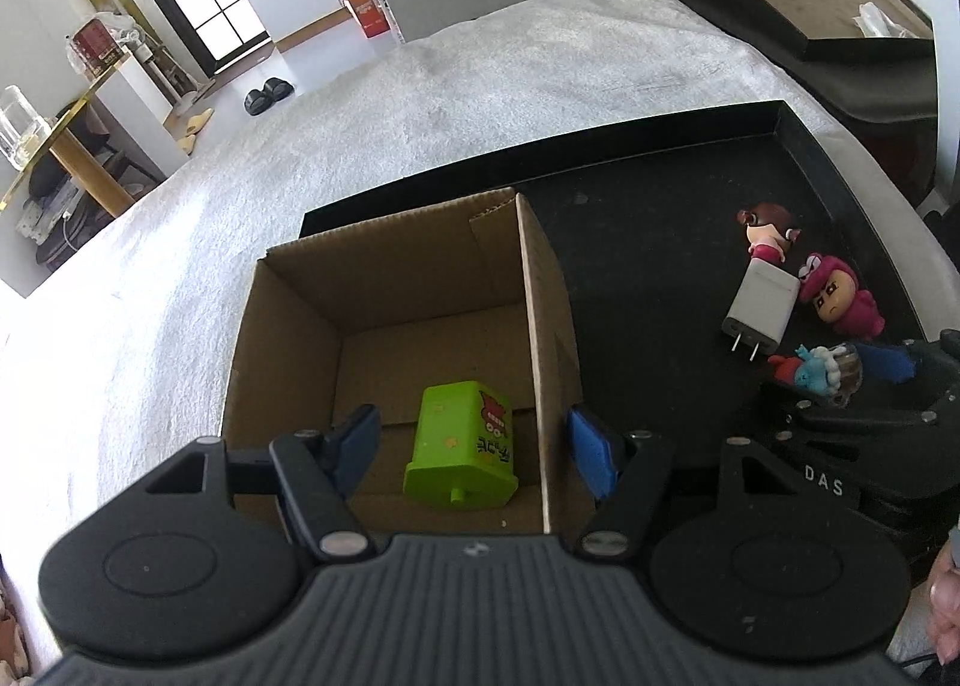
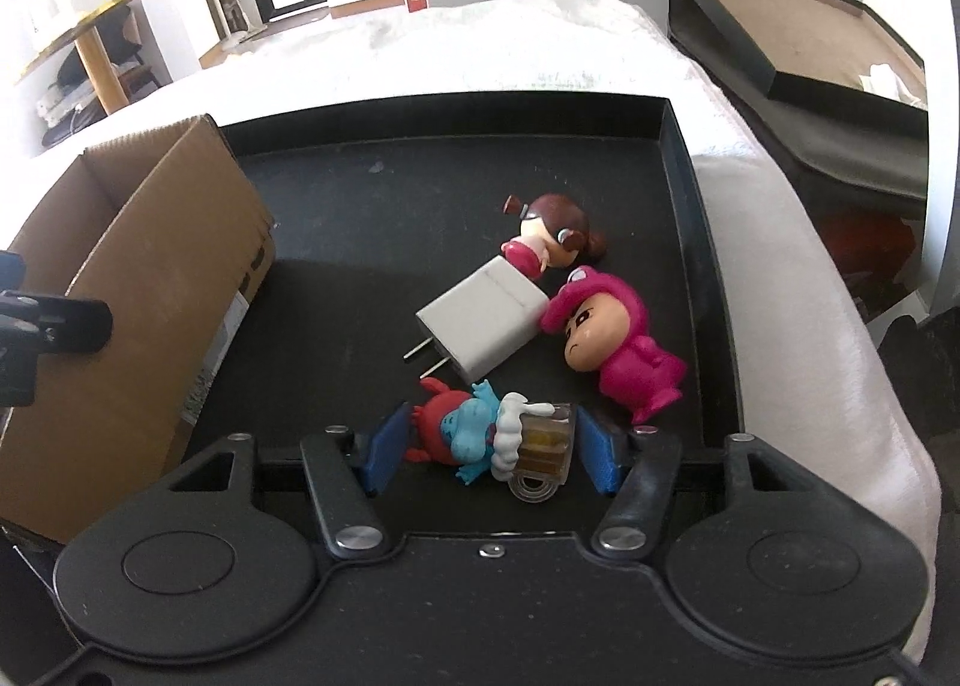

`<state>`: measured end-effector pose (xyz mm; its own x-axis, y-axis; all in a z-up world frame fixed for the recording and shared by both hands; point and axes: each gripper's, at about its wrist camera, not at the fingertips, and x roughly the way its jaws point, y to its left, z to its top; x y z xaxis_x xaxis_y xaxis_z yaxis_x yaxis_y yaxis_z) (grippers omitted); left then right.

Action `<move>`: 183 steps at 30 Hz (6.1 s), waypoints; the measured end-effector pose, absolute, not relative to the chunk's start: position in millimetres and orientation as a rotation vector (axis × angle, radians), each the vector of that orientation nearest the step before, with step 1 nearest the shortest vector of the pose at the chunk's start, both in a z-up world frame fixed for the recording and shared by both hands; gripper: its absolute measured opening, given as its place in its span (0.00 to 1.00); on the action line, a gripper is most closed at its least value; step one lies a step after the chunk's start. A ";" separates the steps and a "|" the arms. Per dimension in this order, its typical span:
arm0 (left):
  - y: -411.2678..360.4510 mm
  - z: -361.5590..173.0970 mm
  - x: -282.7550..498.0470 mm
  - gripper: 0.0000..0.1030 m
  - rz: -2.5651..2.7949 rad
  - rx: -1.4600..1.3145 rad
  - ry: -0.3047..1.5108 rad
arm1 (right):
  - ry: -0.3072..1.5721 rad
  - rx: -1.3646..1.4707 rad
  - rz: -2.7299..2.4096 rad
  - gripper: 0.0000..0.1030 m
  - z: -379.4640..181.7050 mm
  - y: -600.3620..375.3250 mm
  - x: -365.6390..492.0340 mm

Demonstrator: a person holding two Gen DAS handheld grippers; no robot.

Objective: Organize rigid objects
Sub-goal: 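Close the right gripper on the blue smurf figurine holding a mug, then lift the smurf figurine with the right gripper and carry it over the box, then lower the smurf figurine into the box and open the right gripper, then move the right gripper back to the pink hooded figurine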

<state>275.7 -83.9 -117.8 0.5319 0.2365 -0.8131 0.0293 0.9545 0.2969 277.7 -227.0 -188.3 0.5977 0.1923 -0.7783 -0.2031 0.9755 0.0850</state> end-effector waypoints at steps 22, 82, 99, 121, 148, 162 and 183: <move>-44.2 -86.7 250.7 0.65 0.146 0.191 0.960 | 0.821 -0.068 0.208 0.57 -126.3 -211.0 255.9; 75.2 -88.0 236.9 0.61 0.173 -0.039 0.925 | 0.715 -0.292 0.312 0.57 -68.2 -73.4 261.1; 88.2 -125.9 236.9 0.09 0.128 -0.123 1.010 | 0.757 -0.349 0.385 0.57 -92.9 -29.6 277.2; 81.9 -124.0 239.5 0.09 0.156 -0.109 1.022 | 0.784 -0.325 0.403 0.59 -97.7 -40.6 260.0; 26.2 -80.7 219.4 0.43 0.159 0.061 0.948 | 0.719 -0.192 0.297 0.88 -81.9 -115.2 231.9; 14.0 -79.1 219.1 0.45 0.195 0.100 0.933 | 0.711 -0.131 0.250 0.90 -88.5 -156.6 236.2; -37.9 -88.7 237.0 0.47 0.188 0.204 0.944 | 0.706 -0.074 0.201 0.90 -120.9 -222.0 255.3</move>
<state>237.0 -37.9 -88.7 0.5729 0.2480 -0.7812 -0.0702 0.9645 0.2546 255.3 -222.0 -120.9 0.7423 0.1586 -0.6510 -0.2087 0.9780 0.0003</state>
